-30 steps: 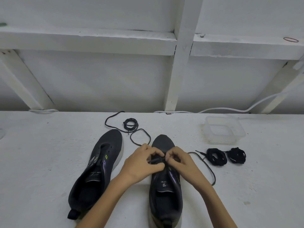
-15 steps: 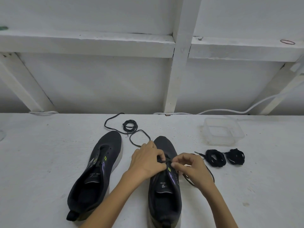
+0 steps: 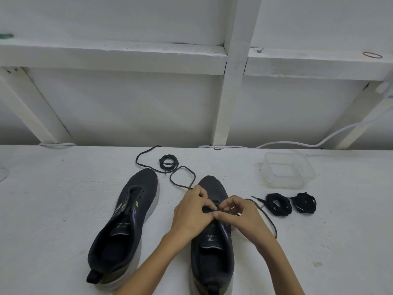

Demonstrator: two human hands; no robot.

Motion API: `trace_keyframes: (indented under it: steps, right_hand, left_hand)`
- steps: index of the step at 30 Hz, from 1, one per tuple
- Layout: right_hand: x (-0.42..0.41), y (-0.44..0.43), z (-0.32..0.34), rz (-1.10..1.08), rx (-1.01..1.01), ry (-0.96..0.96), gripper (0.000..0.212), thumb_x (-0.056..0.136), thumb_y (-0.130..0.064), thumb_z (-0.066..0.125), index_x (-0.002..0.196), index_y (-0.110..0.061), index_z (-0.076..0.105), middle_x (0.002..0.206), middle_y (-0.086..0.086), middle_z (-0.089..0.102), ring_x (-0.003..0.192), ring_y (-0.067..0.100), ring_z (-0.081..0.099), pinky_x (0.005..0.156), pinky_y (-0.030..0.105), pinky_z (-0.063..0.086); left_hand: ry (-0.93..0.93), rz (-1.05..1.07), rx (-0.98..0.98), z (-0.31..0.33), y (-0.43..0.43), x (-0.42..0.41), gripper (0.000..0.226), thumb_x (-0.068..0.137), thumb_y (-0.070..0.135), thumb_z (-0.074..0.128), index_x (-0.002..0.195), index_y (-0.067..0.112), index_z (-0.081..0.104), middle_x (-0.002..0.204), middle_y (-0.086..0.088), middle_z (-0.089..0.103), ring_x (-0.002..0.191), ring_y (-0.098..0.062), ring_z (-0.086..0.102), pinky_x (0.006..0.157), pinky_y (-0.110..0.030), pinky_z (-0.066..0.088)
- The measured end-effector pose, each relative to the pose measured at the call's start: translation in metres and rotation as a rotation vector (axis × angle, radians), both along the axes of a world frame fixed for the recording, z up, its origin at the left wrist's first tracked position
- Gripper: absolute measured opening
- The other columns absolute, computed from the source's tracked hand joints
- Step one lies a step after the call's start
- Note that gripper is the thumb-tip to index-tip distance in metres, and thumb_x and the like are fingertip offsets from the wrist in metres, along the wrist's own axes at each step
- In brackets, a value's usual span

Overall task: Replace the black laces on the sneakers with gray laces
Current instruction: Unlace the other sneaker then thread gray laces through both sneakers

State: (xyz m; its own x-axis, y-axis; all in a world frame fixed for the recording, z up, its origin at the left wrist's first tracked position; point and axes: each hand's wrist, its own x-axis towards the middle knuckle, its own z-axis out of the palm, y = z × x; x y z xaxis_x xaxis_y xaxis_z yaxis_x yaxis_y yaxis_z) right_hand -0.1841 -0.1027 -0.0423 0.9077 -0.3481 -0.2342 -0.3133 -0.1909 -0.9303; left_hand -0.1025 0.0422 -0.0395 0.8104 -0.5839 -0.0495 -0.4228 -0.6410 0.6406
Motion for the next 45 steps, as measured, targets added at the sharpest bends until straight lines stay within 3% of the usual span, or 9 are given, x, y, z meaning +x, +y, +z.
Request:
trace_keyframes:
  steps: [5,9,13,17,23,27,30,36,45]
  right_hand:
    - [0.001,-0.002,0.002,-0.009,0.12,0.046,0.026,0.068,-0.016,0.071,0.092,-0.012,0.063,0.075,0.005,0.06,0.065,0.013,0.056,0.055,0.026,0.049]
    - [-0.002,0.003,0.006,-0.019,0.098,0.015,0.016,0.074,-0.008,0.066,0.084,-0.02,0.066,0.072,0.002,0.06,0.061,0.011,0.054,0.054,0.025,0.048]
    - [0.003,0.012,0.002,-0.01,-0.222,-0.073,0.013,0.065,-0.039,0.073,0.079,-0.039,0.071,0.076,-0.01,0.066,0.066,0.008,0.057,0.066,0.029,0.05]
    - [0.009,0.017,0.0,-0.072,-0.232,-0.153,0.003,0.078,-0.032,0.079,0.078,-0.035,0.078,0.078,-0.009,0.07,0.072,0.008,0.062,0.068,0.026,0.05]
    - [0.008,0.018,-0.003,-0.073,-0.065,-0.175,0.011,0.076,-0.013,0.081,0.08,-0.024,0.081,0.076,-0.004,0.071,0.073,0.027,0.063,0.065,0.029,0.047]
    - [0.008,0.018,0.002,-0.069,-0.059,-0.187,0.011,0.077,-0.012,0.08,0.078,-0.023,0.08,0.074,-0.005,0.073,0.064,0.012,0.059,0.061,0.02,0.044]
    - [0.008,0.021,0.007,-0.071,-0.065,-0.199,0.011,0.079,-0.01,0.078,0.077,-0.021,0.078,0.074,-0.007,0.074,0.063,0.005,0.059,0.061,0.014,0.043]
    - [0.012,0.022,0.007,-0.109,-0.214,-0.196,0.025,0.076,-0.008,0.077,0.069,-0.032,0.075,0.072,-0.012,0.07,0.074,0.012,0.064,0.071,0.027,0.049]
    - [0.031,0.019,0.061,-0.172,0.061,-0.375,0.019,0.072,0.01,0.072,0.065,-0.007,0.073,0.064,0.004,0.067,0.06,0.012,0.059,0.06,0.021,0.047]
  left_hand:
    - [0.086,0.135,-0.201,-0.002,0.003,0.003,0.013,0.077,0.032,0.077,0.07,0.026,0.068,0.092,0.02,0.056,0.078,0.0,0.057,0.069,-0.017,0.041]
    - [0.401,0.299,-0.552,-0.002,0.009,0.008,0.013,0.077,0.012,0.079,0.066,0.01,0.072,0.088,0.005,0.06,0.078,-0.012,0.061,0.078,-0.038,0.053]
    - [0.346,0.176,-0.518,0.001,0.01,0.004,0.007,0.077,0.015,0.079,0.072,0.019,0.076,0.082,0.003,0.065,0.068,0.003,0.055,0.068,-0.013,0.044]
    - [0.281,0.135,-0.499,0.0,0.013,0.005,0.011,0.075,0.021,0.082,0.081,0.029,0.077,0.074,0.009,0.072,0.063,-0.002,0.055,0.063,-0.013,0.043]
    - [0.294,0.127,-0.538,0.005,0.02,0.002,0.023,0.079,0.011,0.077,0.093,0.028,0.072,0.077,0.012,0.074,0.079,-0.001,0.067,0.069,-0.011,0.046]
    - [0.251,0.244,-0.726,0.007,0.019,-0.004,0.027,0.082,0.002,0.072,0.098,0.024,0.071,0.091,0.008,0.073,0.085,-0.004,0.067,0.074,-0.014,0.05]
    - [0.407,0.152,-0.875,0.011,0.015,-0.008,0.033,0.085,-0.004,0.067,0.113,0.014,0.064,0.107,0.0,0.071,0.103,-0.011,0.067,0.087,-0.02,0.052]
    - [0.505,-0.099,-0.739,-0.006,0.01,-0.007,0.05,0.081,0.001,0.07,0.126,0.018,0.057,0.123,0.001,0.066,0.119,-0.01,0.059,0.1,-0.02,0.045]
    - [0.453,-0.115,-0.638,-0.012,0.005,0.002,0.031,0.078,0.01,0.079,0.106,0.018,0.068,0.098,0.004,0.073,0.097,-0.008,0.068,0.092,-0.02,0.049]
